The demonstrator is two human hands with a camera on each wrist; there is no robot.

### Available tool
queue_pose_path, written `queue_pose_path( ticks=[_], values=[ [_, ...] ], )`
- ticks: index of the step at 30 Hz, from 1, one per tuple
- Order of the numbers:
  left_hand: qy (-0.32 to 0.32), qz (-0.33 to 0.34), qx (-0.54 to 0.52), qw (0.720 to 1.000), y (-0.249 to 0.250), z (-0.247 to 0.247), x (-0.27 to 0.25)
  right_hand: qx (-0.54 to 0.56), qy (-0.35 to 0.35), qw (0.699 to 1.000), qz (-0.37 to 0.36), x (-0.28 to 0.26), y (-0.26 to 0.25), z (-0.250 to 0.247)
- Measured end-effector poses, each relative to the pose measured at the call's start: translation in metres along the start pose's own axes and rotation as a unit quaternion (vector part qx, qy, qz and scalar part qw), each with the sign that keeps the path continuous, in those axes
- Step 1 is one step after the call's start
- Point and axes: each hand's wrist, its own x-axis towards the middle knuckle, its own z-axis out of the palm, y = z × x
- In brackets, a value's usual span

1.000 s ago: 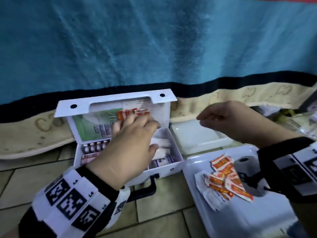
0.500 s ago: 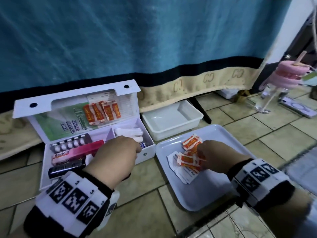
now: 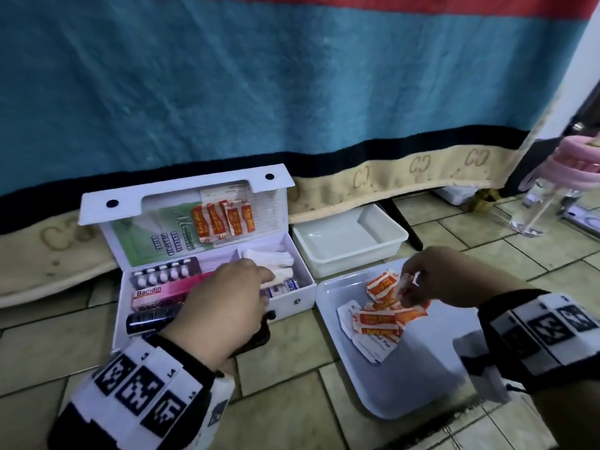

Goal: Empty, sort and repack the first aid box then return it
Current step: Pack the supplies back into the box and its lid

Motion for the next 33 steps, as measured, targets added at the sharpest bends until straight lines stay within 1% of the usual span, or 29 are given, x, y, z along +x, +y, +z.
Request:
queue_pose_path(
  ticks=[1,3,5,6,8,9,12,14,16,17,18,19,21,24,26,29,31,33],
  values=[
    [0.025,-0.019,-0.01,0.999,-0.007,-0.006,0.001,0.027,0.014,0.999,-0.025,0.003,-0.011,-0.002],
    [0.076,-0.057,-0.018,0.995,-0.023,-0.021,0.005,0.085,0.019,0.994,-0.073,0.013,-0.034,0.001],
    [0.113,-0.081,-0.014,0.99,-0.037,-0.035,0.01,0.144,0.004,0.983,-0.114,0.028,-0.057,0.007],
    [0.126,-0.084,-0.013,0.988,-0.042,-0.042,0.013,0.187,-0.008,0.973,-0.136,0.037,-0.068,0.009],
    [0.143,-0.075,-0.017,0.987,-0.049,-0.051,0.019,0.248,-0.021,0.954,-0.167,0.057,-0.09,0.013],
    [0.147,-0.062,-0.021,0.987,-0.051,-0.054,0.023,0.254,-0.019,0.951,-0.174,0.068,-0.101,0.014],
    [0.126,-0.022,0.009,0.992,-0.051,-0.056,0.031,0.279,-0.021,0.936,-0.213,0.093,-0.13,0.014],
    [0.111,-0.029,0.037,0.993,-0.051,-0.054,0.035,0.31,0.034,0.916,-0.252,0.101,-0.146,0.008],
    [0.109,-0.046,0.048,0.992,-0.054,-0.052,0.036,0.373,0.114,0.878,-0.276,0.105,-0.158,-0.003],
    [0.111,-0.046,0.051,0.991,-0.055,-0.051,0.036,0.408,0.152,0.857,-0.277,0.107,-0.162,-0.009],
    [0.115,-0.044,0.052,0.991,-0.056,-0.05,0.036,0.425,0.183,0.844,-0.272,0.11,-0.164,-0.015],
    [0.12,-0.041,0.052,0.991,-0.056,-0.049,0.035,0.424,0.204,0.842,-0.264,0.113,-0.165,-0.021],
    [0.128,-0.039,0.053,0.99,-0.056,-0.048,0.035,0.384,0.214,0.86,-0.259,0.12,-0.165,-0.025],
    [0.131,-0.036,0.05,0.989,-0.056,-0.048,0.035,0.267,0.228,0.899,-0.262,0.126,-0.164,-0.022],
    [0.133,-0.034,0.042,0.99,-0.057,-0.048,0.035,0.164,0.246,0.913,-0.281,0.128,-0.164,-0.019],
    [0.129,-0.032,0.038,0.99,-0.058,-0.048,0.034,0.048,0.262,0.915,-0.303,0.132,-0.162,-0.017],
    [0.127,-0.032,0.03,0.991,-0.06,-0.047,0.033,0.021,0.267,0.906,-0.328,0.134,-0.159,-0.013],
    [0.129,-0.032,0.028,0.991,-0.061,-0.047,0.033,0.017,0.281,0.895,-0.347,0.133,-0.157,-0.008]
  ],
)
